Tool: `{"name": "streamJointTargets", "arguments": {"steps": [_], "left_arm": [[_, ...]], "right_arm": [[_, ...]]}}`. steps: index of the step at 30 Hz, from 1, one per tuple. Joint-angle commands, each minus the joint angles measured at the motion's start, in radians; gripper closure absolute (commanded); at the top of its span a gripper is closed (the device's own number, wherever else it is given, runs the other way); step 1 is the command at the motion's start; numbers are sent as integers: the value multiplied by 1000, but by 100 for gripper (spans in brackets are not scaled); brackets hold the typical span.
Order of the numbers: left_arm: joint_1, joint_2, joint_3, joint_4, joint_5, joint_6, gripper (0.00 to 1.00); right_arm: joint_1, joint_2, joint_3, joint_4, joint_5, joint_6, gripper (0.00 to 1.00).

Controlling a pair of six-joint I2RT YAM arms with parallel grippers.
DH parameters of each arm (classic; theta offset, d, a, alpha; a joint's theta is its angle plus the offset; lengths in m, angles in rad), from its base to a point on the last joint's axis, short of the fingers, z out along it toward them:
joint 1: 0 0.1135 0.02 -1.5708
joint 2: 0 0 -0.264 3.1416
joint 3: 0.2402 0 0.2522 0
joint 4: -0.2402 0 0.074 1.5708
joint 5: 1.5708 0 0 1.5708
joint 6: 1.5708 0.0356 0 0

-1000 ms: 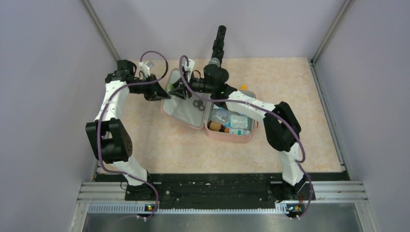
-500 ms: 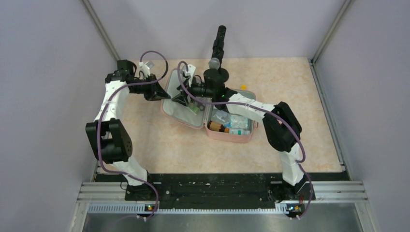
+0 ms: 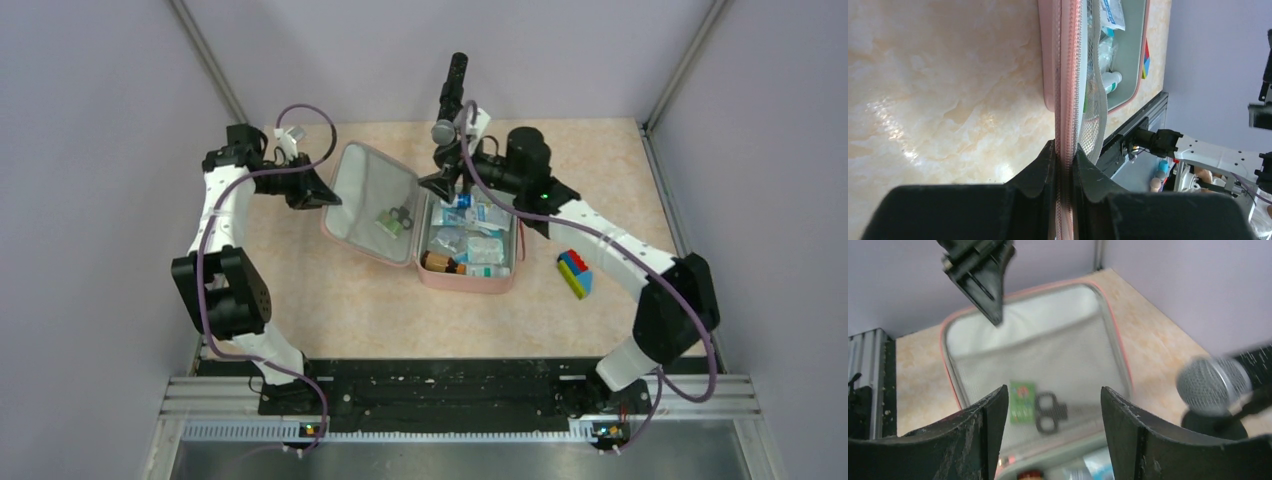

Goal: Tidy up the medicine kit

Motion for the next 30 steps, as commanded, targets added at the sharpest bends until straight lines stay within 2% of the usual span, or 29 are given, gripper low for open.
{"name": "streamJointTargets", "arguments": {"steps": [1, 3, 6, 7, 10, 13, 15, 19, 25, 30], "left_arm": [[46, -46, 56, -80, 32, 101, 100], [46, -69, 51, -97, 63, 133, 100], [43, -98, 45, -79, 106, 103, 98], [39, -100, 50, -66, 124, 82, 88], [3, -103, 111, -45, 165, 55, 72], [-99, -118, 179, -37, 119, 125, 56], [-187, -110, 201, -29, 104, 133, 50], [-274, -70, 224, -8, 76, 111, 50], [-286, -30, 239, -8, -12, 126, 58], [-286, -36, 231, -24, -9, 141, 66]], "right_arm": [[-68, -144, -163, -96, 43, -11, 33], [-98, -198, -232, -126, 84, -4, 32], [-144, -243, -312, -179, 183, 11, 28], [-160, -245, -329, -186, 206, 11, 28], [-232, -223, -353, -190, 229, 52, 27], [-291, -196, -352, -182, 229, 72, 27], [-306, -185, -352, -171, 227, 63, 27], [-318, -160, -353, -152, 224, 55, 24], [-320, -98, -403, -128, 277, 58, 21], [-319, -55, -454, -132, 351, 104, 34]]}}
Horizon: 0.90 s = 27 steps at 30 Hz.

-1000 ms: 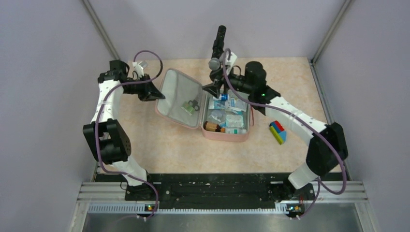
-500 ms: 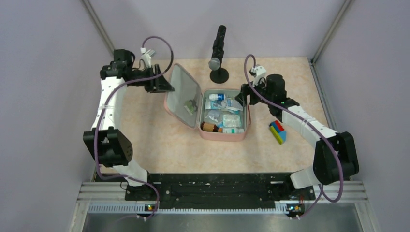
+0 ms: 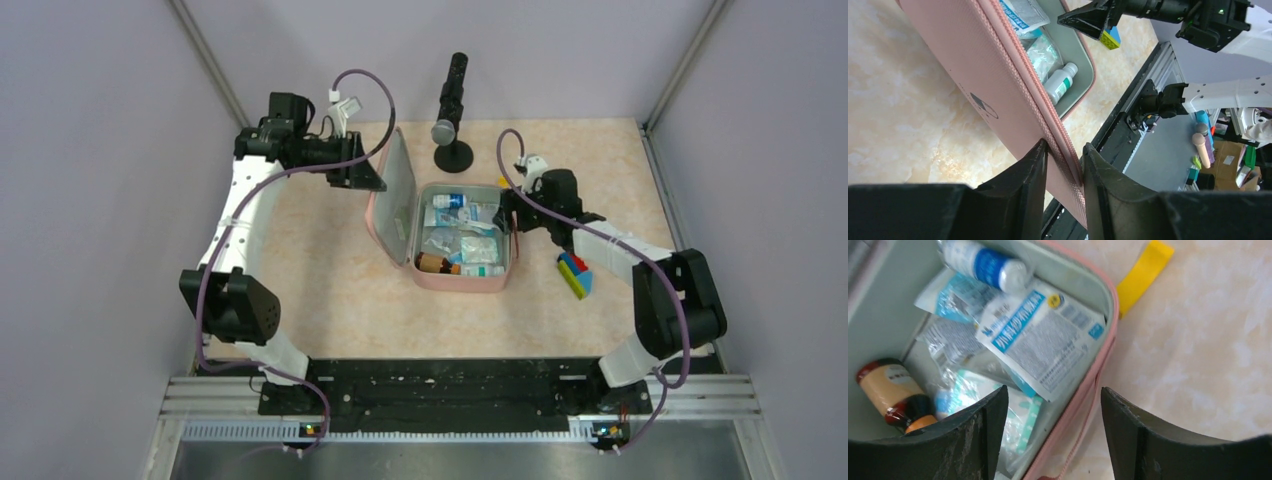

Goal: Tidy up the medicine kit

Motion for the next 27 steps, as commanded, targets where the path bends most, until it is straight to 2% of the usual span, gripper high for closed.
{"name": "streamJointTargets", "arguments": {"steps": [1, 5, 7, 9, 11, 13, 14, 16, 18, 20, 24, 27], "left_arm": [[-2, 5, 15, 5, -33, 49, 67], [1, -22, -16, -22, -44, 84, 70], [2, -37, -38, -41, -46, 96, 72], [5, -54, -47, -70, -48, 118, 73], [6, -75, -50, -106, -64, 151, 73], [6, -91, -50, -141, -82, 190, 73], [6, -98, -51, -152, -89, 201, 73], [6, -108, -59, -164, -95, 216, 73], [6, -107, -63, -177, -93, 222, 72], [6, -100, -62, -191, -76, 223, 69], [1, -90, -44, -224, -20, 255, 62], [-11, -90, -34, -239, -1, 281, 56]], "right_arm": [[0, 29, -40, 15, 72, 47, 37], [13, 14, -71, -23, 79, 67, 55], [23, -14, -85, -54, 42, 73, 72], [48, -60, -92, -98, -44, 52, 86], [75, -109, -104, -168, -178, 28, 90], [112, -160, -124, -225, -316, -64, 79], [137, -185, -139, -249, -340, -104, 69], [149, -225, -164, -265, -295, -110, 45], [140, -232, -166, -279, -289, -124, 31], [108, -233, -145, -288, -338, -139, 26], [18, -218, -76, -278, -427, -110, 23], [-42, -196, -30, -246, -419, -86, 23]]}}
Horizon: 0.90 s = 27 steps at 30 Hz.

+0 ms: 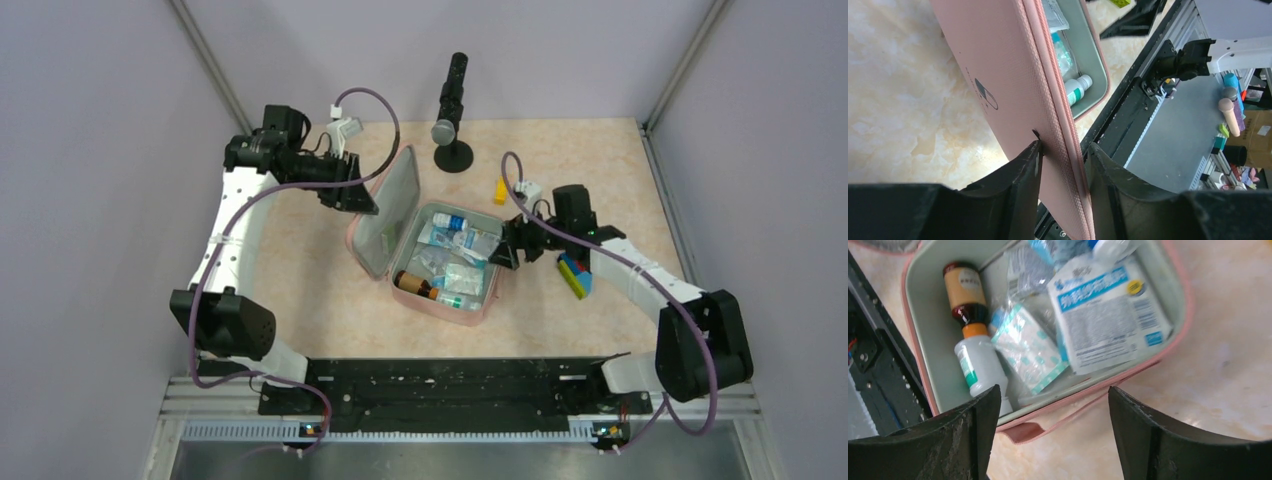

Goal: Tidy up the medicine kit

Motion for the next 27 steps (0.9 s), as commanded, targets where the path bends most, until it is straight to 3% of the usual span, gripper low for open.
{"name": "streamJointTargets", "arguments": {"steps": [1, 6, 8, 9, 16, 22, 27], "left_arm": [[-25, 4, 11, -56, 54, 72, 53], [-81, 19, 21, -46, 129, 25, 38], [-84, 17, 46, -26, 117, 17, 3], [-84, 15, 58, -12, 103, 15, 2], [-66, -40, 69, 112, 21, -26, 1], [22, -34, -136, 162, -71, -128, 2], [141, 48, -342, 191, -28, -277, 17]], "right_arm": [[-83, 15, 111, 78, -71, 21, 23], [-164, 59, 152, 161, -58, 95, 22], [-197, 75, 169, 178, -60, 120, 21], [-210, 79, 176, 190, -61, 140, 20], [-277, 132, 211, 249, -51, 218, 19], [-284, 179, 248, 268, -11, 201, 19], [-280, 245, 266, 330, -82, 199, 22]]}}
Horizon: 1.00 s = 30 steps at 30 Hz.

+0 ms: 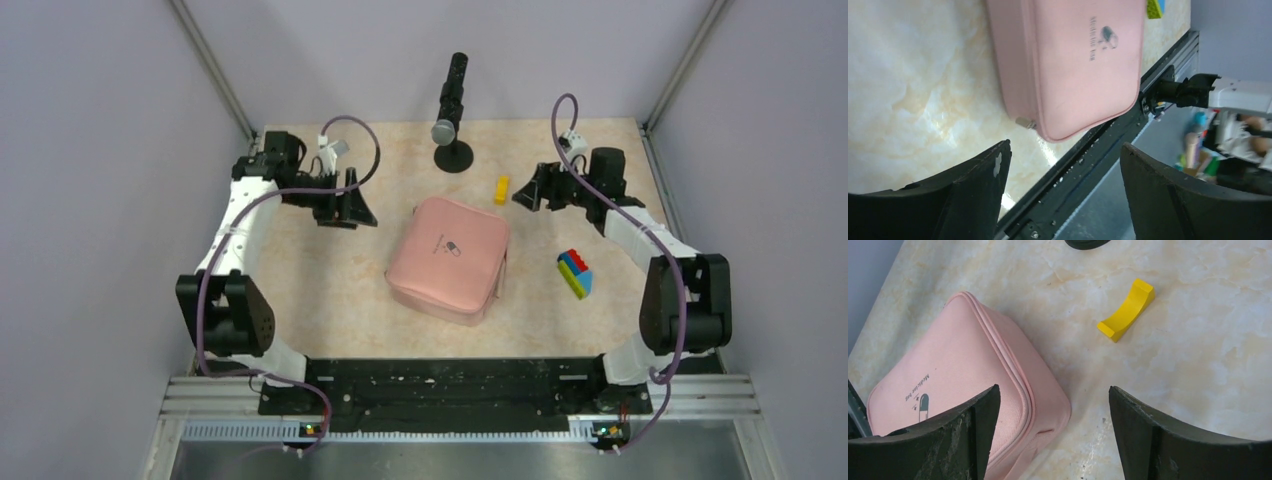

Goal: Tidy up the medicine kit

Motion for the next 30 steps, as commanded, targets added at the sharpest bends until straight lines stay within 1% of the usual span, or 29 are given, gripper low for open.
{"name": "streamJointTargets", "arguments": {"steps": [1, 3, 5, 8, 9, 13, 16, 19, 22, 24, 26, 28, 30], "left_arm": [[88, 64, -177, 84, 34, -137, 18], [94, 94, -213, 90, 59, -106, 22], [94, 142, -228, 64, 97, -42, 25], [97, 197, -264, 6, 164, 12, 30], [97, 219, -277, -33, 196, 39, 31], [108, 342, -341, -270, 341, 261, 30], [129, 397, -367, -283, 367, 280, 27], [120, 464, -331, -293, 381, 271, 23], [82, 549, -238, -367, 413, 332, 20], [45, 607, -177, -436, 451, 397, 21], [-4, 651, -127, -483, 474, 435, 26], [-27, 687, -86, -485, 496, 424, 28], [-39, 723, -43, -485, 513, 409, 28]], "right_arm": [[4, 61, 55, 93, -52, -1, 24], [21, 91, 70, 89, -53, -29, 26], [40, 118, 88, 89, -53, -48, 30], [71, 158, 115, 91, -58, -70, 34], [83, 172, 126, 93, -66, -76, 35], [128, 226, 162, 116, -82, -75, 37], [167, 245, 171, 117, -96, -69, 36], [187, 249, 153, 113, -85, -66, 32], [192, 224, 116, 101, -63, -80, 31], [192, 200, 90, 83, -50, -97, 31], [191, 168, 57, 71, -49, -108, 31], [192, 133, 17, 70, -52, -110, 31], [192, 92, -25, 57, -51, -127, 32]]}}
